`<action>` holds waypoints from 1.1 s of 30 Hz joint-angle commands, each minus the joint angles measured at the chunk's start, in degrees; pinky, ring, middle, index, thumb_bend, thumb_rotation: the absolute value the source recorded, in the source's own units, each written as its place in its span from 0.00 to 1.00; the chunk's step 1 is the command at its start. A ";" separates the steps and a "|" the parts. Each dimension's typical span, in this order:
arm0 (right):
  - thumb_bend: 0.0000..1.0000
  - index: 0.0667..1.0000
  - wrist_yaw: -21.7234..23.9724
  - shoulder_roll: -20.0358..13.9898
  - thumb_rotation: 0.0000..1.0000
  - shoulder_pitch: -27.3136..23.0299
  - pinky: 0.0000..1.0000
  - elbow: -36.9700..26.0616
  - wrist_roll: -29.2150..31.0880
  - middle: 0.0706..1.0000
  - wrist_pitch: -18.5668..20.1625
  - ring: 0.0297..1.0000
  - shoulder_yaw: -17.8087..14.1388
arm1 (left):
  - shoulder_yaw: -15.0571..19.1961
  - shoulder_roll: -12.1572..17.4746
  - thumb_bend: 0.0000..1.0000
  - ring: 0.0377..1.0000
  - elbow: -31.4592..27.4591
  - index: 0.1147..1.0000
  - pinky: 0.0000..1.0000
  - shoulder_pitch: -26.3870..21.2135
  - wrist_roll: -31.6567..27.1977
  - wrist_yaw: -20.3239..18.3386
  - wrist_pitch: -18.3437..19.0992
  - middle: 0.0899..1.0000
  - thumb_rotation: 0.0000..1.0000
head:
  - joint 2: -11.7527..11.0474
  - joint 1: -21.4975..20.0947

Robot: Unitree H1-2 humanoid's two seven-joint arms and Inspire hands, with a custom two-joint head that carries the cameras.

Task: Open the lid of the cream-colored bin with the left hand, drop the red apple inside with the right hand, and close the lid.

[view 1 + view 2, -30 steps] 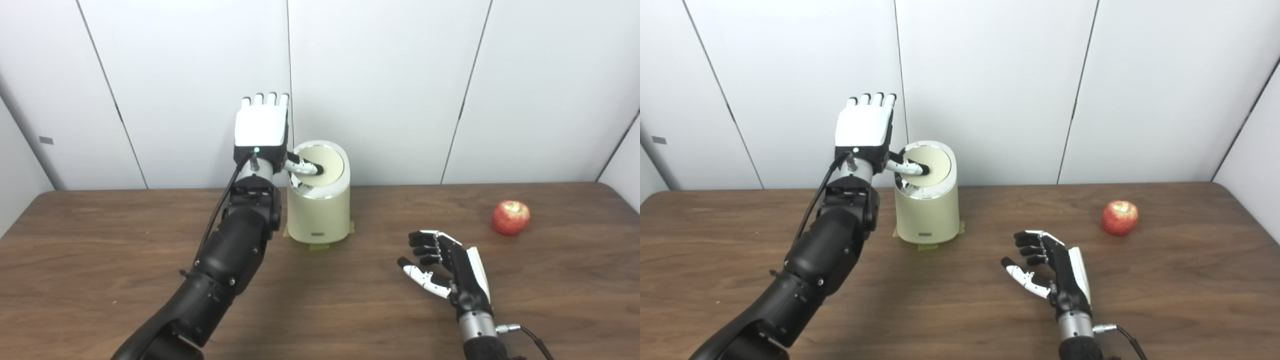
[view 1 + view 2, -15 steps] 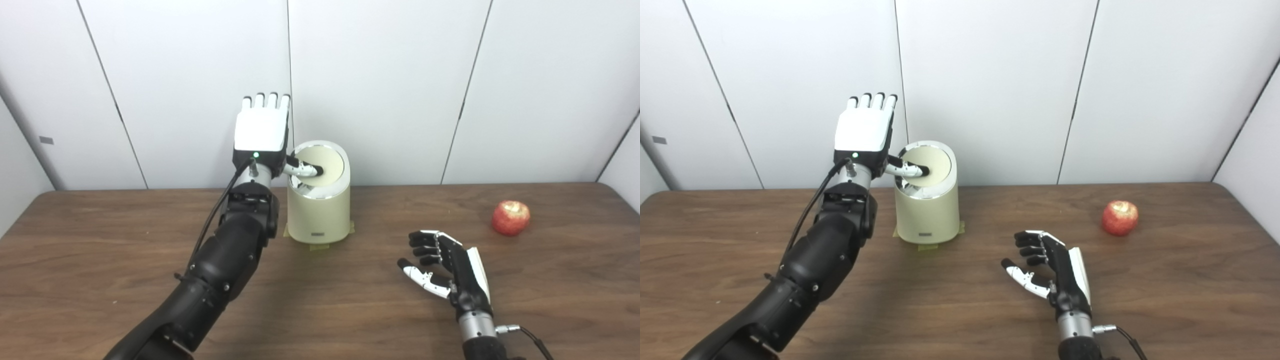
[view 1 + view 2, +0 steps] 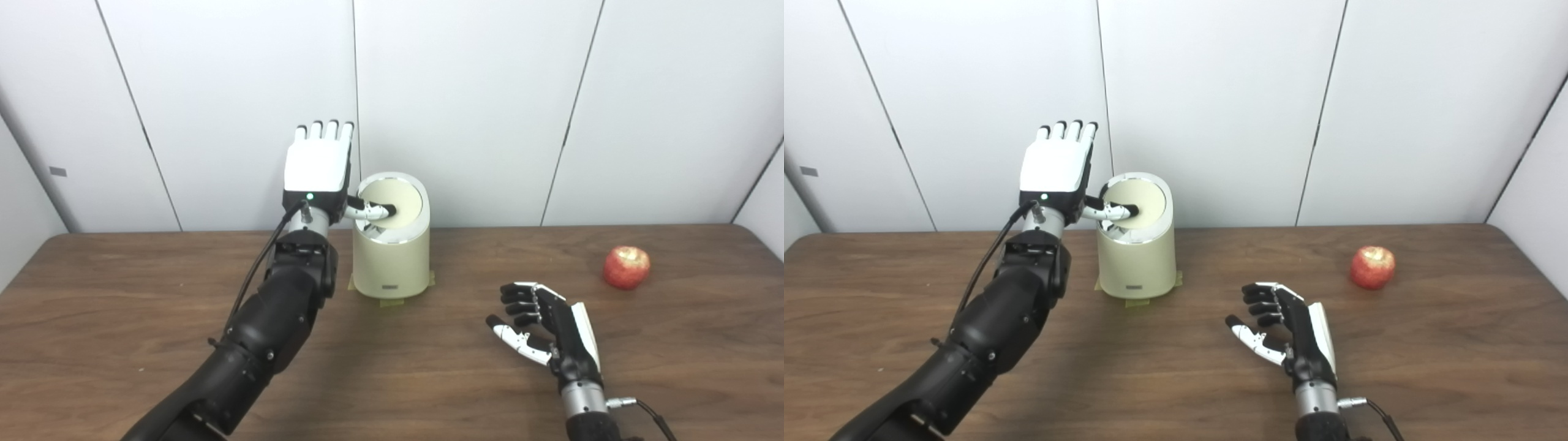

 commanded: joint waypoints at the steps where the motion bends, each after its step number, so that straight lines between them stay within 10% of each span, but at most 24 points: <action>1: 0.31 0.59 0.21 0.09 0.17 -1.66 0.53 -0.34 0.08 0.60 -0.57 0.60 0.15 | 1.46 -0.08 0.70 1.00 -0.95 1.00 1.00 -0.07 -2.23 1.45 -0.42 1.00 0.85 | 0.01 0.07; 9: 0.30 0.59 -0.52 -1.21 0.11 -1.89 0.51 0.50 -2.49 0.60 -2.11 0.59 1.63 | 6.96 -1.88 0.56 1.00 -7.75 1.00 1.00 1.61 -12.45 8.52 -7.75 1.00 1.00 | -0.31 -0.06; 19: 0.30 0.60 -0.36 -1.02 0.11 -1.93 0.53 0.25 -1.96 0.62 -1.34 0.61 1.49 | 11.41 -2.95 0.53 1.00 -22.33 1.00 1.00 7.48 -20.66 7.75 -11.05 1.00 1.00 | -0.66 0.19; 24: 0.31 0.60 -0.75 -1.70 0.13 -2.11 0.50 0.66 -3.53 0.60 -1.51 0.59 2.04 | 15.90 -2.98 0.32 1.00 -27.02 1.00 1.00 12.43 -25.39 7.51 -12.06 1.00 1.00 | -0.89 0.27; 33: 0.30 0.61 -4.00 -2.88 0.27 -3.50 0.42 -1.34 -7.19 0.59 -3.86 0.53 1.67 | 25.42 -2.47 0.25 0.97 -28.60 0.95 0.92 21.18 -52.45 3.84 -30.23 0.97 1.00 | -1.57 -0.16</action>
